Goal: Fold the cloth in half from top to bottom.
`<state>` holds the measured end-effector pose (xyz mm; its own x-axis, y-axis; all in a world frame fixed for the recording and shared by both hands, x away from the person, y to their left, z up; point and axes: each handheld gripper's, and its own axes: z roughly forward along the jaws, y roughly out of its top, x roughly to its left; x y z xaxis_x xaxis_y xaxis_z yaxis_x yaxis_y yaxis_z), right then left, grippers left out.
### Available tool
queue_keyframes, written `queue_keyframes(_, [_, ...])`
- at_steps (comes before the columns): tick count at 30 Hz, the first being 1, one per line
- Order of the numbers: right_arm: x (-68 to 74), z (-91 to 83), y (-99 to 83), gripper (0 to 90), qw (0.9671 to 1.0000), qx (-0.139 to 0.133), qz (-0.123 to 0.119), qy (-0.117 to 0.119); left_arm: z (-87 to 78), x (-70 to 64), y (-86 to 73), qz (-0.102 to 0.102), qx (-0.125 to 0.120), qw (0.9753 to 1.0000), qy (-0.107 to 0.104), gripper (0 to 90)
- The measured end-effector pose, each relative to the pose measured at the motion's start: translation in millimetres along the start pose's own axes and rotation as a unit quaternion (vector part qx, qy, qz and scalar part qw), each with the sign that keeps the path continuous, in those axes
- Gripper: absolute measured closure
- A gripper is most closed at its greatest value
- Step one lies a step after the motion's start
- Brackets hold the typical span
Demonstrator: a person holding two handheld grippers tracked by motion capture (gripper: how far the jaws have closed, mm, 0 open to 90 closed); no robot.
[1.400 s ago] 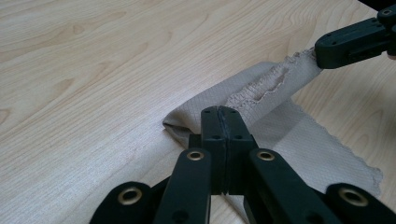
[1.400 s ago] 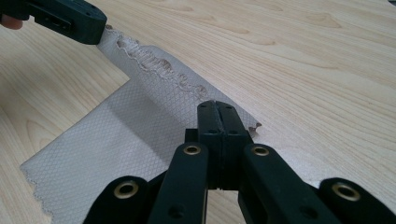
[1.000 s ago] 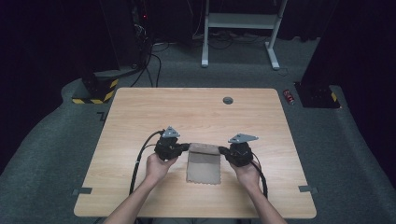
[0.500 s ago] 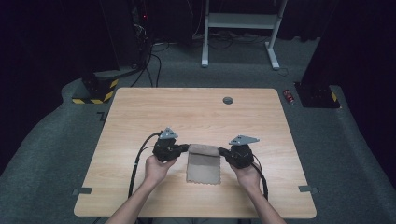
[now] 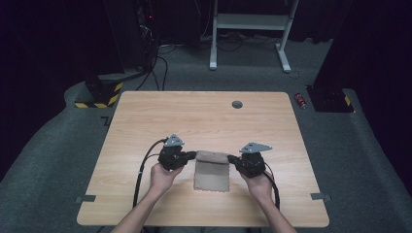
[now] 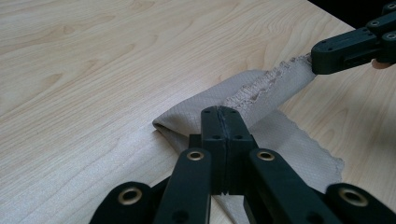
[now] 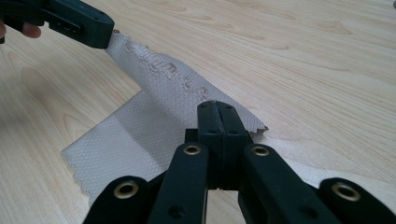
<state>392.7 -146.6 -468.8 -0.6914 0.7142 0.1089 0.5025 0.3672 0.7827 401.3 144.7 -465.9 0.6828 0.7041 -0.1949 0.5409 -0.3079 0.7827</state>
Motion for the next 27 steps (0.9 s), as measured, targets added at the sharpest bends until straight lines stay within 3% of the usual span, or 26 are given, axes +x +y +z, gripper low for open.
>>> queue_keyframes(10, [4.3, -4.8, -4.9, 90.0, 1.0, -0.003, 0.002, 0.006, -2.5, -3.0, -5.4, -0.004, 0.0, 1.0, -0.007, 89.4])
queue_keyframes(20, [9.6, -7.4, -8.0, 90.0, 1.0, -0.001, 0.001, 0.009, -6.2, -9.5, -10.6, 0.019, 0.004, 0.9998, 0.001, 89.4])
queue_keyframes(27, [12.6, -10.1, -9.5, 90.0, 0.9999, -0.004, -0.001, 0.013, -9.4, -11.3, -14.3, 0.018, 0.001, 0.9998, -0.002, 89.4])
